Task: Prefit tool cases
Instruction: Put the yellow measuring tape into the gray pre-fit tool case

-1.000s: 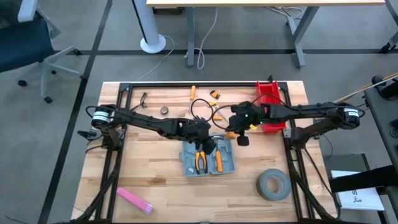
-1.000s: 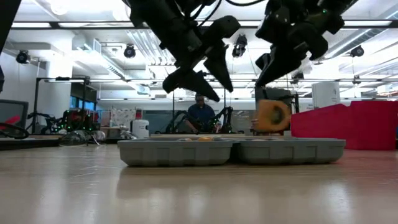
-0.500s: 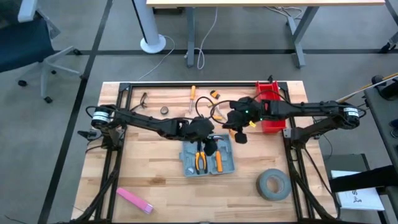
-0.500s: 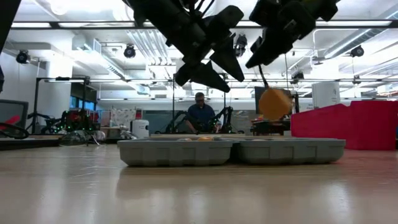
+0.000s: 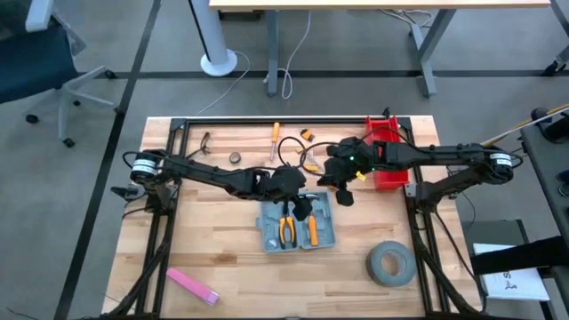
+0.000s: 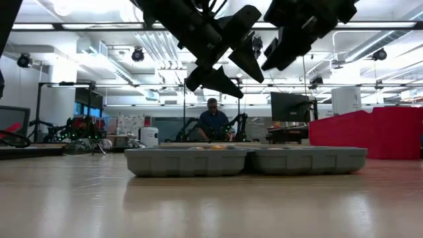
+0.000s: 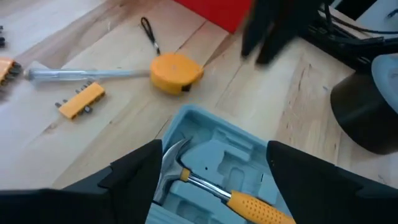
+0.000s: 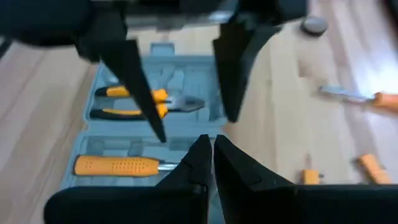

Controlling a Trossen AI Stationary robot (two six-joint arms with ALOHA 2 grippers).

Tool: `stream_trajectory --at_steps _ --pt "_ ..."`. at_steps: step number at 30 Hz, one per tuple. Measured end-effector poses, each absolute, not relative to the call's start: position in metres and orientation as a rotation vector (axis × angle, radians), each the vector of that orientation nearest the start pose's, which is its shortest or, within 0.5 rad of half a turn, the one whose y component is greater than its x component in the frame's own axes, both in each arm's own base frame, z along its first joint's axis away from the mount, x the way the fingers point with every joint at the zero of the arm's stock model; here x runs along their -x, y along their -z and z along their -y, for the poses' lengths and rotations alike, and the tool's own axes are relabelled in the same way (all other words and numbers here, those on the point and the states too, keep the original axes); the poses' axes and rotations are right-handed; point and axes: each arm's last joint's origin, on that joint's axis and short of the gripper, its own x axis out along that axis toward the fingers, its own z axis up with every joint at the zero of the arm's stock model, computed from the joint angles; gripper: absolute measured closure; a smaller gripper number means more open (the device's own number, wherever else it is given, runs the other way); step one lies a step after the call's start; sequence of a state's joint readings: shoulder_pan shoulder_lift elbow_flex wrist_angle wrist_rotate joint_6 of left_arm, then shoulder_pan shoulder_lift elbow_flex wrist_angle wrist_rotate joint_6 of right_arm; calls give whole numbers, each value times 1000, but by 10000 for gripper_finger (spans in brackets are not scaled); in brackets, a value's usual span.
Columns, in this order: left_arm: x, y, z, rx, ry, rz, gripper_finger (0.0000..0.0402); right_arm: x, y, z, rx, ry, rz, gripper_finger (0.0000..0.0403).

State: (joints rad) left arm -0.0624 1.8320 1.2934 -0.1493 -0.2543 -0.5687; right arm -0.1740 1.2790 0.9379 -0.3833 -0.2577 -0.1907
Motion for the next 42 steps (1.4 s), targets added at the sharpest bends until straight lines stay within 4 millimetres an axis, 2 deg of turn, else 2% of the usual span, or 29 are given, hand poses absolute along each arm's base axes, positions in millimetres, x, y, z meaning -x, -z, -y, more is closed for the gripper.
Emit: stream_trajectory --at_steps 4,6,11,14,17,22,26,32,36,42 --pt "-407 -216 18 480 -383 -603 116 -261 -251 42 91 -2 -843 403" --pt "-412 -205 19 501 -377 -616 120 -258 -248 45 108 52 -881 403" --pt "-419 -188 20 547 -378 -622 120 -244 -238 46 50 81 -890 402" --pt "-420 -186 20 550 -379 -624 115 -234 -221 50 37 99 -945 387" --pt "-419 -190 20 531 -371 -619 114 -227 -205 56 30 107 -994 352" --pt "-414 -199 20 502 -363 -632 124 -227 -186 68 9 160 -975 266" --pt "-404 -199 24 477 -380 -725 132 -228 -178 73 16 174 -963 196" --pt "-392 -194 28 464 -420 -855 131 -231 -159 78 -6 164 -1048 111" --pt "-388 -194 29 462 -432 -888 124 -236 -145 81 5 195 -1092 83" --pt "-384 -200 32 466 -426 -884 123 -240 -132 84 19 191 -1120 80"
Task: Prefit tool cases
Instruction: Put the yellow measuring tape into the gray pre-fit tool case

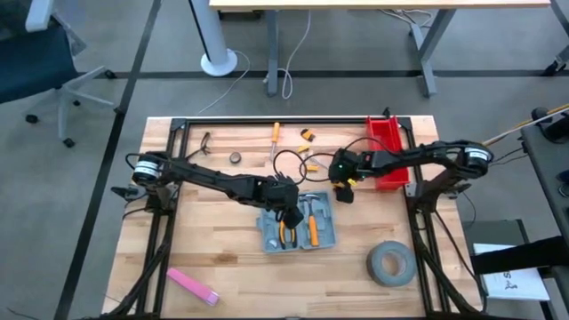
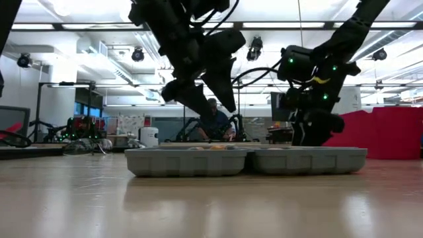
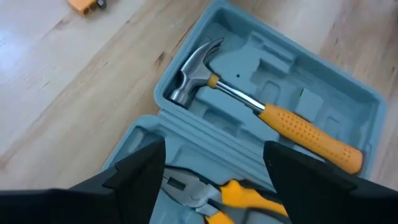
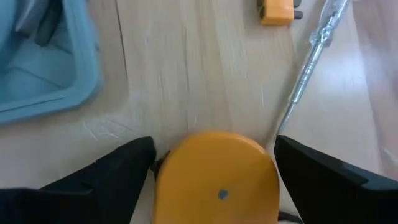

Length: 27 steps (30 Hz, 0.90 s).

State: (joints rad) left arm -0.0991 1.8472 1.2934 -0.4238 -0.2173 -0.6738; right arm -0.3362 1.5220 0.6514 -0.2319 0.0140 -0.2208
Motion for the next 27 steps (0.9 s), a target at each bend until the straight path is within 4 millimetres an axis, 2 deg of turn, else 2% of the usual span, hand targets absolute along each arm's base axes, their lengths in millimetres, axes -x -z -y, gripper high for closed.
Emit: stream_trajectory --at_steps 7,15,22,27 --pt "-382 -207 32 470 -421 -872 133 -240 -129 84 22 180 -1122 100" --pt "-380 -211 32 472 -417 -862 129 -236 -134 83 53 187 -1121 180" --pt "-380 -212 32 479 -419 -858 135 -236 -139 79 38 142 -1091 233" --pt "-381 -212 32 481 -419 -855 138 -238 -156 72 -11 90 -1000 273"
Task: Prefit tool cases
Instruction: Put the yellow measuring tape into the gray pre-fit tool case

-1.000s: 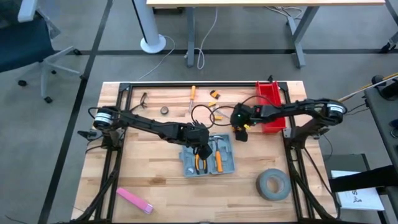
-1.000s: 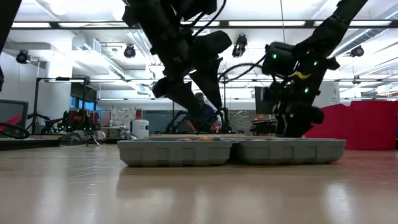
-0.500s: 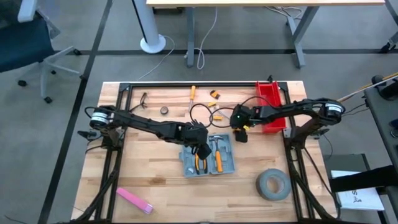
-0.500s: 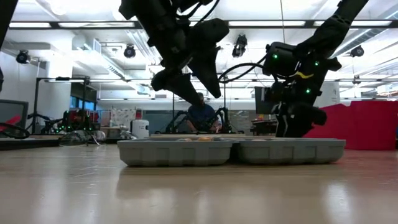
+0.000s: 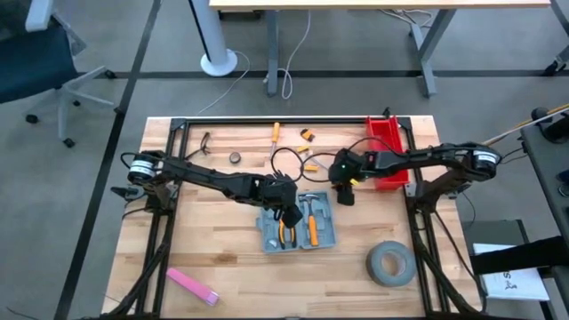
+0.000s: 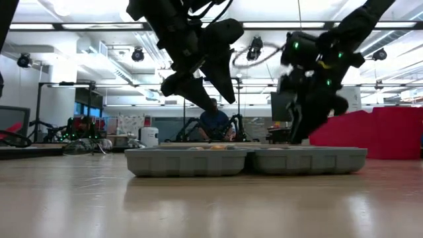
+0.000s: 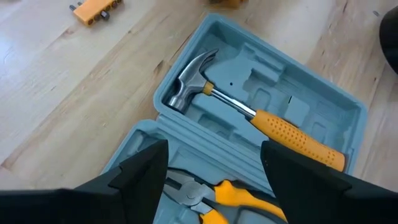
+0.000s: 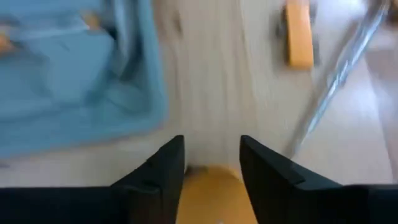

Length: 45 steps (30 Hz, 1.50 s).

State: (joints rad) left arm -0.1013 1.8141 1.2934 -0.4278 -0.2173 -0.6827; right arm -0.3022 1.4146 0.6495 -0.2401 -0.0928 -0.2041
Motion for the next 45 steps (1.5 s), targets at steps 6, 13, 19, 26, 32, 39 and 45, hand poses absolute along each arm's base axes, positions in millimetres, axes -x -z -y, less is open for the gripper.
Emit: stream_trajectory --at_steps 6,13,19,26,32,39,45 --pt "-381 -212 32 489 -420 -855 136 -228 -193 67 14 97 -867 273" --pt "-381 -212 33 497 -406 -861 142 -209 -199 64 34 94 -957 194" --pt "-381 -212 33 497 -404 -861 135 -212 -177 66 67 87 -1064 109" --pt "-381 -212 34 492 -392 -866 120 -222 -153 70 65 83 -1167 67" --pt "-381 -212 35 494 -367 -878 121 -232 -144 72 85 72 -1148 73" --pt "-380 -212 35 494 -364 -881 132 -237 -132 73 69 17 -1160 75" --pt "-380 -211 36 501 -350 -888 134 -239 -131 73 34 28 -1153 83"
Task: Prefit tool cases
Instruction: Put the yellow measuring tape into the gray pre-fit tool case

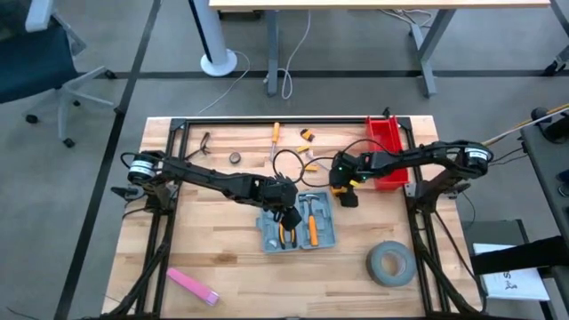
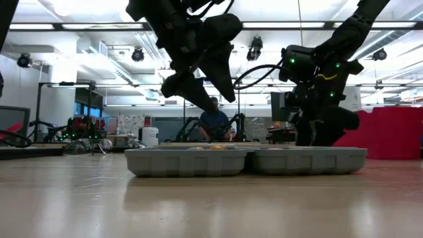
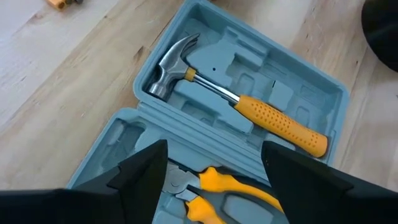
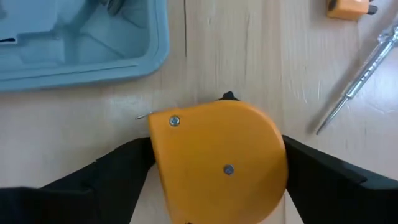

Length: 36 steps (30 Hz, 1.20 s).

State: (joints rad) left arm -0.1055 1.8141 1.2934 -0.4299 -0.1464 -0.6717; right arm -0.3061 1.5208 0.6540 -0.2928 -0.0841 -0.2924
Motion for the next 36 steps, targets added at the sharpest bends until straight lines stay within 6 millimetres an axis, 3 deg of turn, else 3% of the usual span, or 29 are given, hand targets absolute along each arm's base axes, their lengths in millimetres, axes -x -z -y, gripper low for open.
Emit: stream_trajectory --at_steps 7,18,26,32,36 --pt "-380 -211 36 501 -350 -888 136 -236 -139 72 40 45 -1129 154" --pt "-380 -211 37 503 -349 -887 150 -233 -149 68 22 47 -1097 154" --pt "-383 -213 37 484 -347 -855 148 -229 -180 51 45 26 -976 154" --pt "-390 -220 48 306 -371 -697 153 -233 -211 32 66 -21 -863 152" --pt "-391 -218 54 284 -392 -610 149 -234 -229 19 76 -56 -795 153"
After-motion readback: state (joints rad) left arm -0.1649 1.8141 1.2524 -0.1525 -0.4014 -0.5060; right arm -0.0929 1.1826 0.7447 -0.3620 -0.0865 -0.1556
